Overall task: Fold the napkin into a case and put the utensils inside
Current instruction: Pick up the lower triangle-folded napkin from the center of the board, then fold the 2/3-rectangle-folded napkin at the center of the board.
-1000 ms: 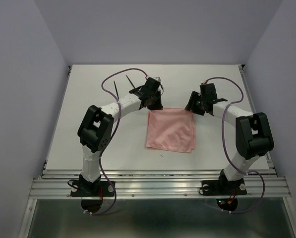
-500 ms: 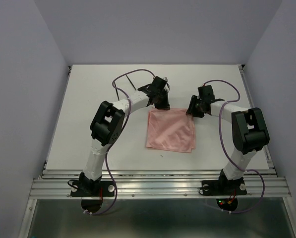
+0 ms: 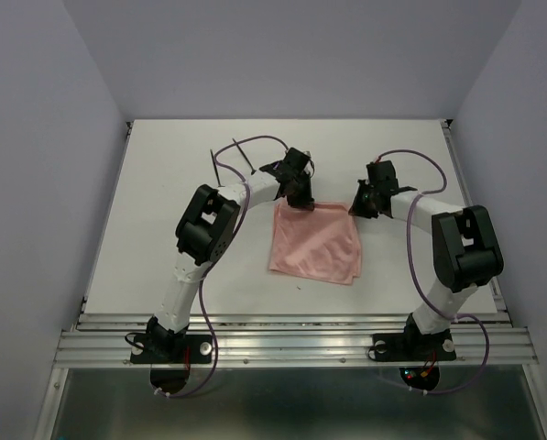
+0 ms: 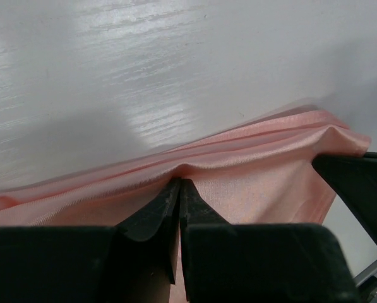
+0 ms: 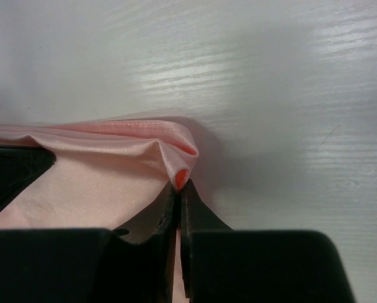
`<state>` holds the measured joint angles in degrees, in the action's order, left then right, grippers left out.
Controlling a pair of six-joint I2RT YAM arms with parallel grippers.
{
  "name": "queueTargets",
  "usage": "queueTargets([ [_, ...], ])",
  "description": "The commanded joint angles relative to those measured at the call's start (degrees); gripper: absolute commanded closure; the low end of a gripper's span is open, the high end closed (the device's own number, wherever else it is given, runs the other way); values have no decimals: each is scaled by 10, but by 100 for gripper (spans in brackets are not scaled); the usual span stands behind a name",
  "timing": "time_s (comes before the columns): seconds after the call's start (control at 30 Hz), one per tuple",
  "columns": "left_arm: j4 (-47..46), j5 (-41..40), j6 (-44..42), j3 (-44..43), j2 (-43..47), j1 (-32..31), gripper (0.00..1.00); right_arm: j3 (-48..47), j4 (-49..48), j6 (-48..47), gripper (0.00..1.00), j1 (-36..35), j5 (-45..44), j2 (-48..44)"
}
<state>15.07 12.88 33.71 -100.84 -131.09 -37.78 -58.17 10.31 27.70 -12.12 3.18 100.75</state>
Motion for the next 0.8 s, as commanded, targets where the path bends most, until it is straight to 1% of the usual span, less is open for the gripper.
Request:
queueTargets([
  [0.0, 11, -6, -7, 26, 7, -2, 85, 5, -13, 10, 98, -21, -10, -48],
  [0.27, -2, -4, -5, 49, 12, 2, 85, -14, -4, 27, 99, -66, -13, -59],
  [0.6, -13, -1, -5, 64, 19, 3, 85, -59, -3, 50, 99, -127, -17, -21],
  [0.77, -18, 2, -3, 72, 23, 5, 85, -84, -1, 63, 99, -141, -22, 1],
])
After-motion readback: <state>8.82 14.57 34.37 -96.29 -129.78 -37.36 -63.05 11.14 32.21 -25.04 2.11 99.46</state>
